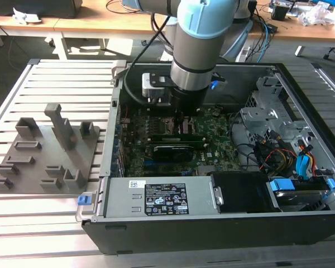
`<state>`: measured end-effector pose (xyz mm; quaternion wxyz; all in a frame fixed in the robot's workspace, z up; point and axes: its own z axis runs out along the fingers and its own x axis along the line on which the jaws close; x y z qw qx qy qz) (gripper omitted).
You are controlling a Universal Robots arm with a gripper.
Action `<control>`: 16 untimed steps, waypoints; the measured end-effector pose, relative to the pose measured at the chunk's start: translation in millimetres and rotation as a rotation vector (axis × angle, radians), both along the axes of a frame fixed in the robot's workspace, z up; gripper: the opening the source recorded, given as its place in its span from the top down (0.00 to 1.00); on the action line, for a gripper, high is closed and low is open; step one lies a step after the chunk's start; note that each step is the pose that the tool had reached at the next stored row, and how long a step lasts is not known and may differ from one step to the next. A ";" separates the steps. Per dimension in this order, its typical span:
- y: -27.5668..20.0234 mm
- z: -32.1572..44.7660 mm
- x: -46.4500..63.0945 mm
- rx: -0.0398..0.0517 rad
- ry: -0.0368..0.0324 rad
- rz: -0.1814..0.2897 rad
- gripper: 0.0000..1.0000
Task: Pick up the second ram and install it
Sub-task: 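Press down the second ram until it locks into place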
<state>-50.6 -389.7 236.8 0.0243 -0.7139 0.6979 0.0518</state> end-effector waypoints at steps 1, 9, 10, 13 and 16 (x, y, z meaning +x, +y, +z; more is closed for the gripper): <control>0.0 -0.4 -10.2 0.0000 -0.0007 0.000 0.89; -0.1 -10.2 -23.4 -0.0008 -0.0005 0.000 0.89; -0.1 -10.4 -23.4 -0.0005 -0.0006 0.000 0.89; 0.1 1.1 -21.3 0.0003 -0.0011 0.000 0.89; 0.2 1.4 9.3 0.0000 0.0037 0.000 0.89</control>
